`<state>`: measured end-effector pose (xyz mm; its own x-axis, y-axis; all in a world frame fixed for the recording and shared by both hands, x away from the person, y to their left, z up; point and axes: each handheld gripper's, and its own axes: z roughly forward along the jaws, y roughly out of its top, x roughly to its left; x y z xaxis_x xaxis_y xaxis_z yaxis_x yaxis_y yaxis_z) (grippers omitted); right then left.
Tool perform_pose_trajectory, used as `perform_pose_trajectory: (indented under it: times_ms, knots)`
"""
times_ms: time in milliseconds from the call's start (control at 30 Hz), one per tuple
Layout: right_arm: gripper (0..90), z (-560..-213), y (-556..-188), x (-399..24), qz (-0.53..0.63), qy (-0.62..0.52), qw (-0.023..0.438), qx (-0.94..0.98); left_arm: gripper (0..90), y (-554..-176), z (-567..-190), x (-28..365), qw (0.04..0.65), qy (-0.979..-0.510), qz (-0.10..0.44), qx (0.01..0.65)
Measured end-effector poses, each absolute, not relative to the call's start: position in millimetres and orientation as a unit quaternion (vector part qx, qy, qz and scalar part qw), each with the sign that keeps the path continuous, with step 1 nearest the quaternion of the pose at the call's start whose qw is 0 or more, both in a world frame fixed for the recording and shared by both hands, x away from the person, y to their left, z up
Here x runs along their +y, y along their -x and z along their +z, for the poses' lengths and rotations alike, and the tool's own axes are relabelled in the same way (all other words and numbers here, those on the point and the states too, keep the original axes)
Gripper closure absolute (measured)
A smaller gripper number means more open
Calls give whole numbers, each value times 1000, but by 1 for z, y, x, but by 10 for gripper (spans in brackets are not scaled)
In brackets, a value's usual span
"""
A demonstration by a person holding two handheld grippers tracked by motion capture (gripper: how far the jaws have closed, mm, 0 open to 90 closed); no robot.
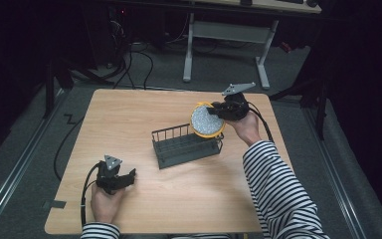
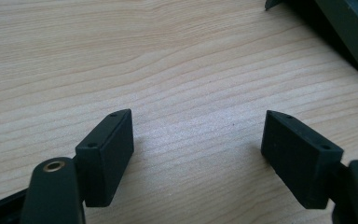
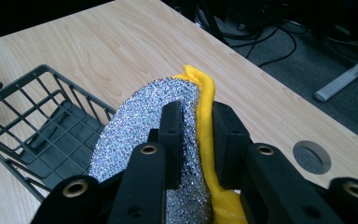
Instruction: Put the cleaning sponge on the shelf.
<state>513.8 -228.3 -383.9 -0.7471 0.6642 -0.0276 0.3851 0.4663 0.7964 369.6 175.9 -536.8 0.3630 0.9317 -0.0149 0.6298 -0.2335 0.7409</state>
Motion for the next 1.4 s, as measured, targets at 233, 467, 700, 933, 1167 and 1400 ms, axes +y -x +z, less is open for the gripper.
perform_pose_trajectory:
  times_ms: [233,467,700,933,1167,1400]
  knots:
    - [737,-392,-515,-225,404,-302,160,849,257,-370,-537,176,338,-753,223,518]
    - [721,-393,-515,-223,403,-296,157,852,257,-370,-537,176,338,-753,223,518]
    - [710,-394,-514,-222,402,-296,156,853,257,-370,-537,176,338,-753,223,518]
    - [697,-395,-514,-220,400,-294,146,856,258,-370,-537,176,338,-753,223,518]
    - [679,-397,-514,-219,392,-290,139,862,258,-369,-537,176,338,-753,223,518]
    - [660,-399,-513,-217,384,-289,134,866,258,-369,-537,176,338,-754,223,518]
